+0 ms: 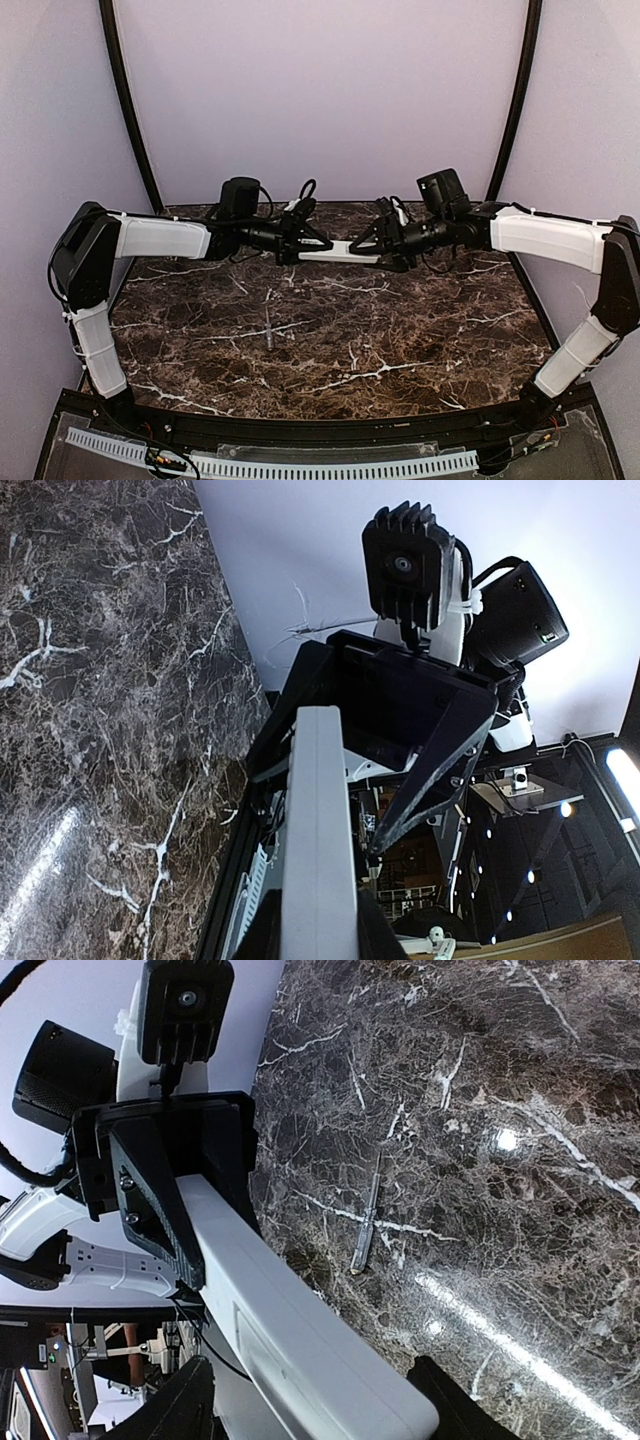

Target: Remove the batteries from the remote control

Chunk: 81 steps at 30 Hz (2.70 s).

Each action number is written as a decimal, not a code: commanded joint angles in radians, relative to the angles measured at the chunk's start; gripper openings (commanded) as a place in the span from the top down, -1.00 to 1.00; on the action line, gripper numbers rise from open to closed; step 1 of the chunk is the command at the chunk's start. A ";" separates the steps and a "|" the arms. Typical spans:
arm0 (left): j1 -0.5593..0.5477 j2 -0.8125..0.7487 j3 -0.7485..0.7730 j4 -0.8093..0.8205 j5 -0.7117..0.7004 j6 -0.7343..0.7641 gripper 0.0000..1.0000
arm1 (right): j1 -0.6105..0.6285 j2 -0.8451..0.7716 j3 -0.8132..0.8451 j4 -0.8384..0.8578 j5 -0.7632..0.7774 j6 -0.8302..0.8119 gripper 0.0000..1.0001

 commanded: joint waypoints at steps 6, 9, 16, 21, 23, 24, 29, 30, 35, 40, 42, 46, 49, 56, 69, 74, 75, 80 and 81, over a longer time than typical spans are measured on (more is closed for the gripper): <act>-0.003 -0.037 0.001 -0.005 0.012 0.029 0.99 | 0.009 0.041 0.004 -0.003 0.033 -0.045 -0.05; -0.003 -0.037 0.004 -0.010 0.014 0.032 0.99 | 0.008 0.034 -0.004 -0.003 0.031 -0.052 0.06; -0.003 -0.038 0.011 -0.020 0.022 0.040 0.99 | -0.001 0.005 -0.039 0.004 0.013 -0.058 0.09; -0.003 -0.038 0.013 -0.021 0.025 0.042 0.99 | -0.008 -0.012 -0.064 0.012 0.006 -0.057 -0.01; -0.003 -0.038 0.013 -0.022 0.025 0.042 0.99 | -0.009 -0.015 -0.065 0.013 0.003 -0.055 -0.08; -0.003 -0.038 0.013 -0.022 0.025 0.043 0.99 | -0.009 -0.017 -0.065 0.014 0.001 -0.056 -0.12; -0.004 -0.038 0.013 -0.023 0.026 0.044 0.99 | -0.009 -0.036 -0.065 0.022 -0.012 -0.043 -0.26; -0.003 -0.038 0.013 -0.024 0.026 0.046 0.99 | -0.009 -0.041 -0.066 0.022 -0.011 -0.042 -0.29; -0.003 -0.037 0.013 -0.031 0.023 0.050 0.99 | -0.009 -0.072 -0.068 0.019 -0.001 -0.033 -0.31; -0.003 -0.037 0.014 -0.032 0.023 0.050 0.99 | -0.010 -0.110 -0.074 -0.016 0.038 -0.032 -0.30; -0.003 -0.036 0.014 -0.033 0.023 0.050 0.99 | -0.009 -0.121 -0.078 -0.031 0.051 -0.034 -0.29; -0.003 -0.038 0.014 -0.033 0.021 0.048 0.99 | -0.009 -0.139 -0.084 -0.052 0.078 -0.036 -0.27; -0.003 -0.039 0.014 -0.031 0.021 0.048 0.99 | -0.009 -0.143 -0.083 -0.064 0.090 -0.036 -0.25; -0.003 -0.040 0.013 -0.032 0.021 0.048 0.99 | -0.008 -0.145 -0.070 -0.085 0.115 -0.045 -0.06; -0.003 -0.040 0.011 -0.034 0.016 0.051 0.99 | -0.007 -0.146 -0.041 -0.108 0.138 -0.060 0.10; -0.003 -0.041 0.011 -0.036 0.015 0.052 0.99 | -0.008 -0.147 -0.027 -0.120 0.147 -0.067 0.10; -0.003 -0.041 0.011 -0.035 0.015 0.051 0.99 | -0.008 -0.147 -0.025 -0.121 0.147 -0.069 0.10; -0.003 -0.041 0.010 -0.035 0.013 0.053 0.99 | -0.007 -0.146 -0.015 -0.119 0.145 -0.069 0.11; -0.003 -0.041 0.010 -0.035 0.013 0.053 0.99 | -0.007 -0.144 -0.013 -0.120 0.144 -0.069 0.12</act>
